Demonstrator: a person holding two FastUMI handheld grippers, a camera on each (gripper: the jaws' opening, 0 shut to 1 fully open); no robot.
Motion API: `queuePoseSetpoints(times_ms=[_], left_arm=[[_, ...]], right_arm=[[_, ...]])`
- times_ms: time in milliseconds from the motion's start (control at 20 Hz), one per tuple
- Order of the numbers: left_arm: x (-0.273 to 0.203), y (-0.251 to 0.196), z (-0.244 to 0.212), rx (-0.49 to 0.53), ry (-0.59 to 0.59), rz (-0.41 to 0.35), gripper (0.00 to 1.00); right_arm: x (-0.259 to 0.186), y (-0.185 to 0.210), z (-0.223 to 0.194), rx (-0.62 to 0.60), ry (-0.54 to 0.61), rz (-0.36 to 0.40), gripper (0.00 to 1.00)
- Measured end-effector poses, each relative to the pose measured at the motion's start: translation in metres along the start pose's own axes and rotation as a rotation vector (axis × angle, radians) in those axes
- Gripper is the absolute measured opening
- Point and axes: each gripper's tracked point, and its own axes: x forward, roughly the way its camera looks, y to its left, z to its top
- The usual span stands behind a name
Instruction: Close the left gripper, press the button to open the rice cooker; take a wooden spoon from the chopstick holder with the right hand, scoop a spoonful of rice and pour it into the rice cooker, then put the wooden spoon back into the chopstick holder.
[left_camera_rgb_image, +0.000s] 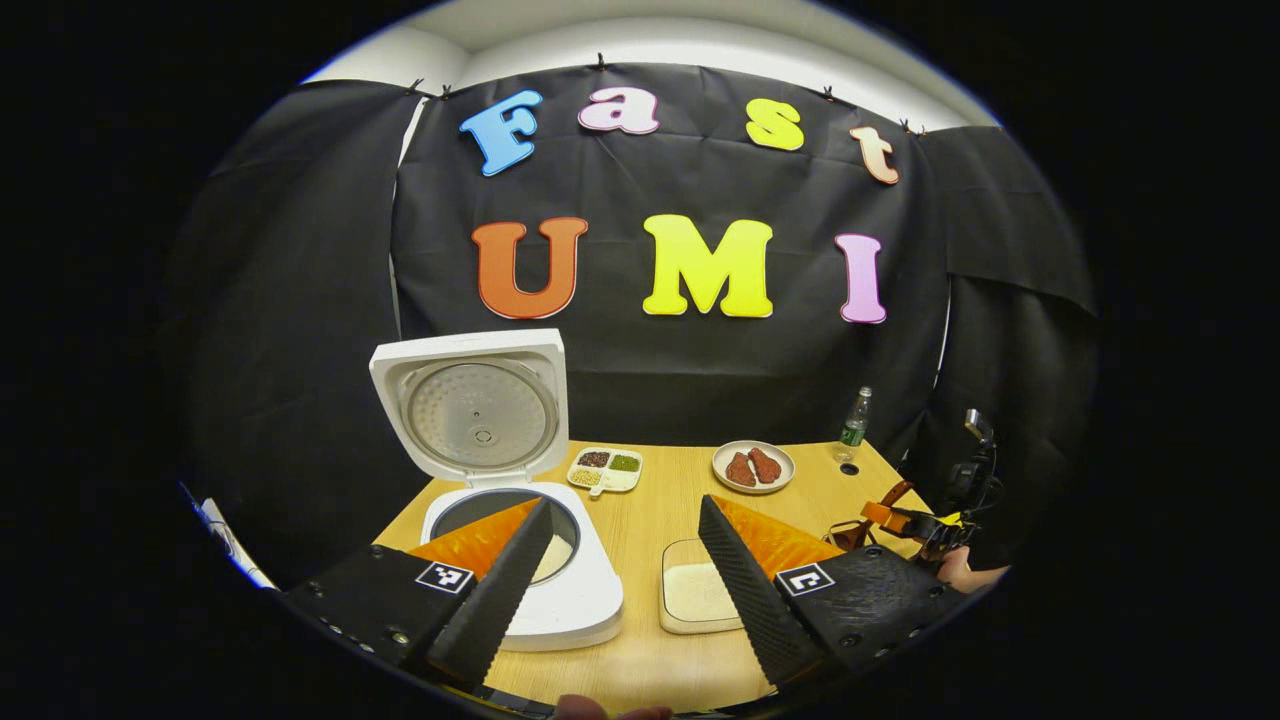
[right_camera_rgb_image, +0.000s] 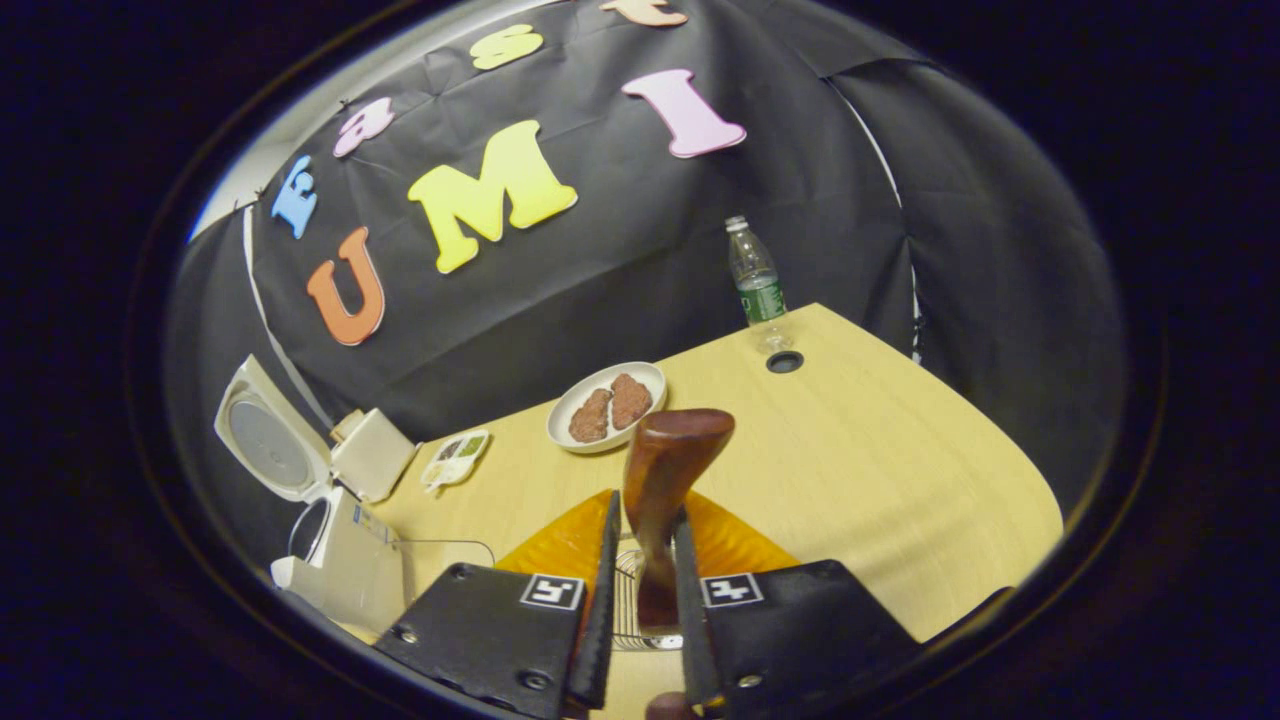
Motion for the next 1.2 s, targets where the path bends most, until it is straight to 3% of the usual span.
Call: queuePoseSetpoints(times_ms=[100,300,350,450,600,750,1000,1200], left_arm=[[0.001,-0.002,0.005,-0.008,-0.015,-0.011,0.94],[0.003,-0.002,0.010,-0.026,-0.041,-0.029,0.94],[0.003,0.000,0.012,-0.029,-0.047,-0.031,0.94],[0.003,0.005,0.015,-0.030,-0.065,-0.037,0.94],[0.007,0.022,0.024,-0.034,-0.092,-0.018,0.94],[0.010,0.039,0.041,-0.033,-0.128,0.002,0.94],[0.023,0.085,0.110,0.039,-0.233,0.092,0.94],[0.054,0.116,0.142,0.000,-0.246,0.147,0.94]], right_arm=[[-0.002,-0.006,0.003,-0.034,0.000,-0.024,0.62],[-0.026,-0.011,0.027,-0.065,-0.045,-0.049,0.66],[-0.033,-0.011,0.031,-0.064,-0.054,-0.052,0.77],[-0.047,-0.009,0.044,-0.077,-0.087,-0.077,0.85],[-0.082,-0.009,0.074,-0.126,-0.172,-0.121,0.85],[-0.123,0.007,0.096,-0.200,-0.236,-0.129,0.99],[-0.186,0.052,0.131,-0.300,-0.383,-0.103,0.98],[-0.213,0.074,0.134,-0.331,-0.431,-0.080,0.96]])
